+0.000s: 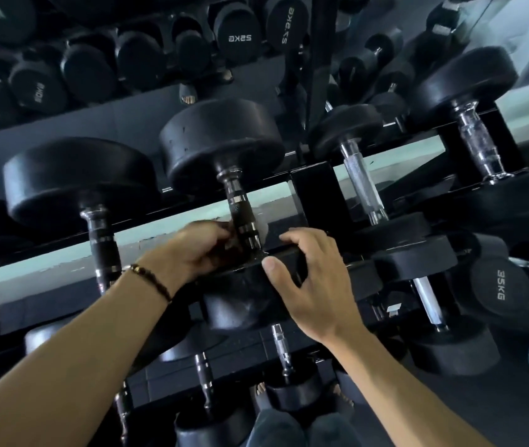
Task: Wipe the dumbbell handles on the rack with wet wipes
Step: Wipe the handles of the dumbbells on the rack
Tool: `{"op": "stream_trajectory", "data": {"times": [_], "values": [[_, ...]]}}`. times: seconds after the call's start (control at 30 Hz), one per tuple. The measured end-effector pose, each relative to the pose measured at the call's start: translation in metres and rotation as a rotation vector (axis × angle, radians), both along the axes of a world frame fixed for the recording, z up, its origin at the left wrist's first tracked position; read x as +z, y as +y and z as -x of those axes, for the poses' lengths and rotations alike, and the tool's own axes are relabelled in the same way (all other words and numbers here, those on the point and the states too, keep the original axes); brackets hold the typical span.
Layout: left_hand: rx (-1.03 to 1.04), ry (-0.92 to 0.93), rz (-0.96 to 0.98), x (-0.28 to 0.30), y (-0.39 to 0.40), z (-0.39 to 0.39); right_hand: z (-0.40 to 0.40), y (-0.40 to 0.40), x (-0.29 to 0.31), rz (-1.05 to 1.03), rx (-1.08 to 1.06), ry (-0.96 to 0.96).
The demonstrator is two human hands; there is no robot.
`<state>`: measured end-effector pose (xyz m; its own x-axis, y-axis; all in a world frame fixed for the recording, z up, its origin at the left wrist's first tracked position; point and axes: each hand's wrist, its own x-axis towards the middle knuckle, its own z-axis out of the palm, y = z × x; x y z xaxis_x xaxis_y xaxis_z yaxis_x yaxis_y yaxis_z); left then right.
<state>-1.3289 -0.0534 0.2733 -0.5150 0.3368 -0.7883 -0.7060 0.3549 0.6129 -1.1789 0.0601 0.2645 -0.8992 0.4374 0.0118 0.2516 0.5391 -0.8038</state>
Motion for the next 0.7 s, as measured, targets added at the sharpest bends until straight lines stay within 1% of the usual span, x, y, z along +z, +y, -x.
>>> {"op": "stream_trajectory", "data": {"times": [0.03,0.1,0.17,0.23,0.33,0.37,0.43,0.5,0.53,0.6,0.7], "values": [[-0.018,0.025,-0.025,-0.001,0.001,0.009,0.0,0.0,-0.001,0.002,0.001,0.002],[0.082,0.051,-0.158,0.005,0.008,0.031,0.001,0.001,-0.002,0.003,0.007,-0.007],[0.106,0.076,-0.223,0.009,0.015,0.038,0.001,0.001,-0.002,0.01,0.007,-0.01],[0.021,0.086,-0.129,0.006,0.008,0.025,0.001,0.0,-0.001,0.007,0.001,0.001],[-0.189,0.128,0.072,0.002,-0.003,0.003,0.002,-0.001,0.0,-0.005,-0.011,0.025],[-0.201,0.162,0.097,0.002,-0.002,0.004,0.002,-0.001,0.0,-0.006,-0.012,0.02],[-0.069,0.189,0.031,0.004,0.003,0.022,0.002,0.0,0.0,-0.003,-0.011,0.001],[0.141,0.137,-0.1,0.006,0.012,0.037,0.002,0.0,0.0,0.006,-0.017,-0.002],[0.209,0.127,-0.136,0.006,0.015,0.038,0.002,0.0,0.0,0.008,-0.02,-0.002],[0.237,0.197,-0.086,0.005,0.013,0.025,0.002,0.0,-0.001,0.005,-0.021,0.001],[0.12,0.448,0.081,0.005,0.0,-0.001,0.002,-0.001,-0.002,0.007,-0.033,0.015]]}}
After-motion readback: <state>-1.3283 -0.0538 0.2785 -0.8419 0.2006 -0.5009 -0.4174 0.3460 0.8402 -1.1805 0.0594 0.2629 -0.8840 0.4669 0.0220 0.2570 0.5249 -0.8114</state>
